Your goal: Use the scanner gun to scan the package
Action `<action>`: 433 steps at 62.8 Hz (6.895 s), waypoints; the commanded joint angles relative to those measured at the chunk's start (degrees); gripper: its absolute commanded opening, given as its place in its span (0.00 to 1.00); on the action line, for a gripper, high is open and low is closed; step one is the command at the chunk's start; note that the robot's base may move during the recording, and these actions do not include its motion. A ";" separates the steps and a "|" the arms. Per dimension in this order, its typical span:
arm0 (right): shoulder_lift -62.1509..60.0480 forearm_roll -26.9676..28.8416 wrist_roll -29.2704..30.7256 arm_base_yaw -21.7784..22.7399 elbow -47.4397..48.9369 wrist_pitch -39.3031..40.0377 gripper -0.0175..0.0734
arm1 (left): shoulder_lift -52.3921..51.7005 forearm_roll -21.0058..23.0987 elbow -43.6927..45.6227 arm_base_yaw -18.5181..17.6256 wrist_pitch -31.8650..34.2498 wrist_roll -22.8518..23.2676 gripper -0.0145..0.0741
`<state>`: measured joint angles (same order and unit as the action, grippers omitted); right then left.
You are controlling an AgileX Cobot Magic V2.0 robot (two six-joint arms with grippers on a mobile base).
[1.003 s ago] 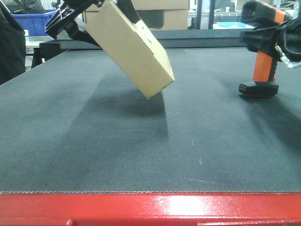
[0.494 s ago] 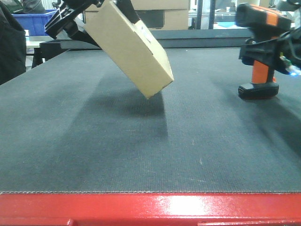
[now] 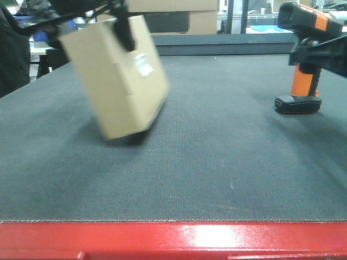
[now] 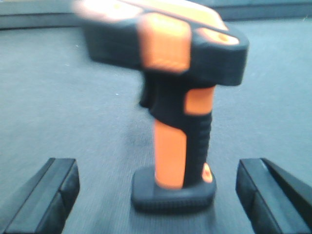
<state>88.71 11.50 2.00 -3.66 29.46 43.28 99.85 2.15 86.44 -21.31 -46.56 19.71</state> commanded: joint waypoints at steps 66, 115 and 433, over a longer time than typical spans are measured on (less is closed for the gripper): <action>-17.35 -0.90 0.49 0.01 -6.31 -12.02 0.01 | -0.57 -11.71 -0.68 9.76 -2.04 -0.67 0.10; -17.35 -0.90 0.49 0.01 -6.31 -12.91 0.01 | -4.08 -11.86 2.66 9.64 -4.30 -0.67 0.59; -88.71 -6.29 0.49 8.04 -29.46 -47.56 0.01 | -99.85 -6.37 -86.44 21.71 43.64 -20.64 0.04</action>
<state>0.20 5.56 2.24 4.45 -0.05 -5.12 0.32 -4.03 -0.10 0.14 -4.07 -0.86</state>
